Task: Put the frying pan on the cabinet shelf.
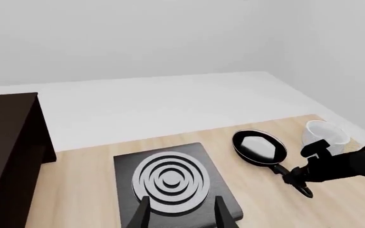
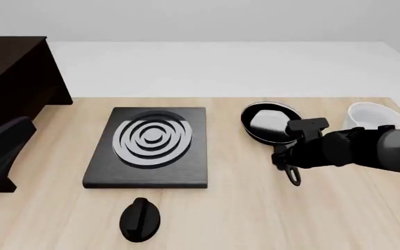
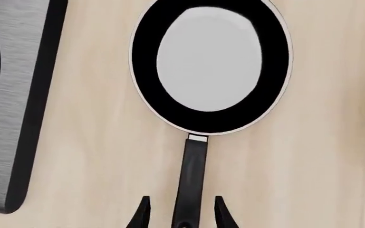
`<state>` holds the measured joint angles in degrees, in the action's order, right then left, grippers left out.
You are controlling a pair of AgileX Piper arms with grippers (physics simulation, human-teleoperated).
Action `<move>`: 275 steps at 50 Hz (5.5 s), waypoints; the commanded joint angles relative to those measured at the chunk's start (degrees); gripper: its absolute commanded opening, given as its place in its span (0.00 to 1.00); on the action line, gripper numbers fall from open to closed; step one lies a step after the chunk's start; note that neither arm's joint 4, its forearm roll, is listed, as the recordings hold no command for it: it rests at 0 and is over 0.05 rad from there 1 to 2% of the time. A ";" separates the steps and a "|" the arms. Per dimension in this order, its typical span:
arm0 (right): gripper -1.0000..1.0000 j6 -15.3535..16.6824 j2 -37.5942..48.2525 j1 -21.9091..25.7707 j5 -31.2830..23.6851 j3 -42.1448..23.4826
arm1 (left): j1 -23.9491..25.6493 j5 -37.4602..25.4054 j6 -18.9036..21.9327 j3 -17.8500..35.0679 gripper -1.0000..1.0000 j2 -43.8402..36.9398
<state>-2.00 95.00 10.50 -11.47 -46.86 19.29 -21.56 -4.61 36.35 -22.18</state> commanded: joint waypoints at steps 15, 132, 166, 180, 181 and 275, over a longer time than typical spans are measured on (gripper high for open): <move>1.00 0.55 4.59 -1.85 4.99 2.56 | 0.46 -0.16 -0.06 0.18 1.00 0.05; 0.00 15.91 -19.60 32.94 -4.31 -26.18 | 7.77 11.76 -40.09 3.08 1.00 -12.95; 0.00 9.65 -16.73 45.09 3.12 -28.89 | 8.87 12.06 -48.38 0.04 1.00 -9.00; 0.00 9.35 -16.74 45.46 4.18 -27.98 | 10.28 15.33 -49.72 -0.19 1.00 -10.67; 0.00 9.24 -16.73 45.47 4.22 -27.92 | 10.33 15.47 -49.51 -0.13 1.00 -10.87; 0.00 9.41 -19.37 46.97 8.96 -18.98 | 14.39 28.07 -50.41 5.92 1.00 -28.73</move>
<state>7.97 76.88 57.10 -3.42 -65.18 34.33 5.44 -55.88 41.94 -48.92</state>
